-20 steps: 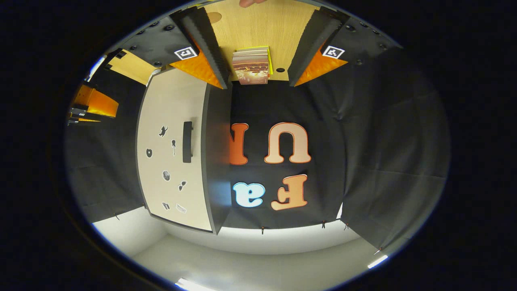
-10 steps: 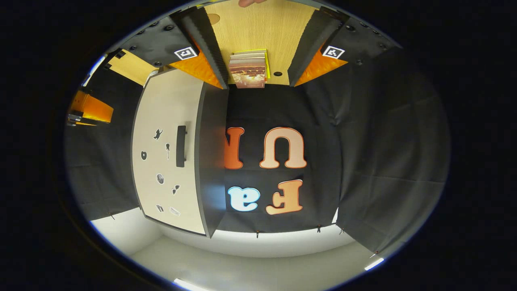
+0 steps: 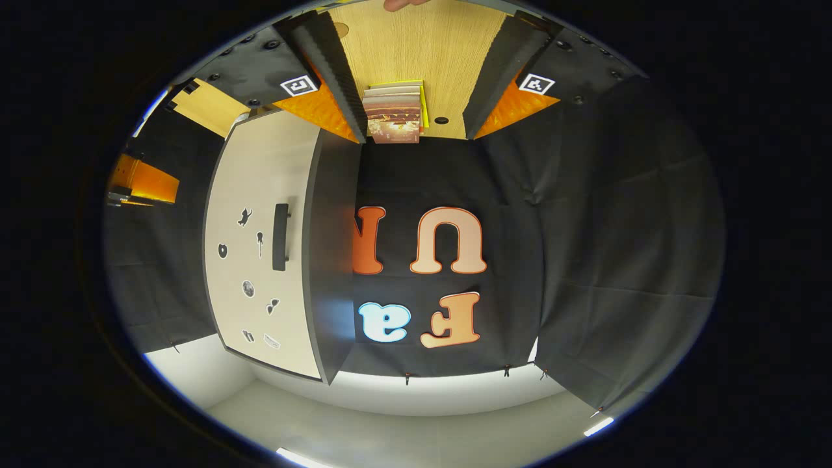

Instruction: Open the cabinet door with the right hand, grasp the bottle in the cabinet with the left hand and place it on the coaster, then close the cabinet door with the right hand.

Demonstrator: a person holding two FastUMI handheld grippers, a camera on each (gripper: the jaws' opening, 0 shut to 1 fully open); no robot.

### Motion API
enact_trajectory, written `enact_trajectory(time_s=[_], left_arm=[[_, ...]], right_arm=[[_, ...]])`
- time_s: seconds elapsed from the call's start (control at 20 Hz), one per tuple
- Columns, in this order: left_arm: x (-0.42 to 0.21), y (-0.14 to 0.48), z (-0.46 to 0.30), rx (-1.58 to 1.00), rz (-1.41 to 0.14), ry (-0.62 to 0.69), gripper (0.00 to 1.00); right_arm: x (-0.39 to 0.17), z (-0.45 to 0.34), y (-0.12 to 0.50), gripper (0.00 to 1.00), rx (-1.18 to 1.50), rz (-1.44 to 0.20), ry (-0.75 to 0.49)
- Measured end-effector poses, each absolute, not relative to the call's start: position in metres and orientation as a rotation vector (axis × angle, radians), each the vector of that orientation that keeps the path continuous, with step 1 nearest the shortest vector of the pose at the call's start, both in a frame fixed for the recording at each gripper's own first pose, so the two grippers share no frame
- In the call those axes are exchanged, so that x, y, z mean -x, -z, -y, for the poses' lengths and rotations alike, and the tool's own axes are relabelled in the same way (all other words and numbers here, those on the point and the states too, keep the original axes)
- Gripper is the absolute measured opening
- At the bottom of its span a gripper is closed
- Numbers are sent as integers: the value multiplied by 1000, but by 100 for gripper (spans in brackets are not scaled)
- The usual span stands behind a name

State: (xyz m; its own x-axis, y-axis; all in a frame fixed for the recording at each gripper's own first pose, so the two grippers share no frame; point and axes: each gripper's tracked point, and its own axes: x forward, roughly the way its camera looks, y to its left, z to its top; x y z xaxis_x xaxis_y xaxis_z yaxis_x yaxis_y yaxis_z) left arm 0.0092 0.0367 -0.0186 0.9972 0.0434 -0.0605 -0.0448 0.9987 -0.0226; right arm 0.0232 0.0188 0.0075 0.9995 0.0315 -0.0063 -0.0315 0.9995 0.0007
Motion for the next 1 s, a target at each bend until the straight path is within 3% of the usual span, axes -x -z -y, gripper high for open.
enact_trajectory(time_s=[1.0], left_arm=[[-76, 55, -107, 37, -130, -120, 96]], right_arm=[[-207, -68, -47, 95, 33, 28, -77]])
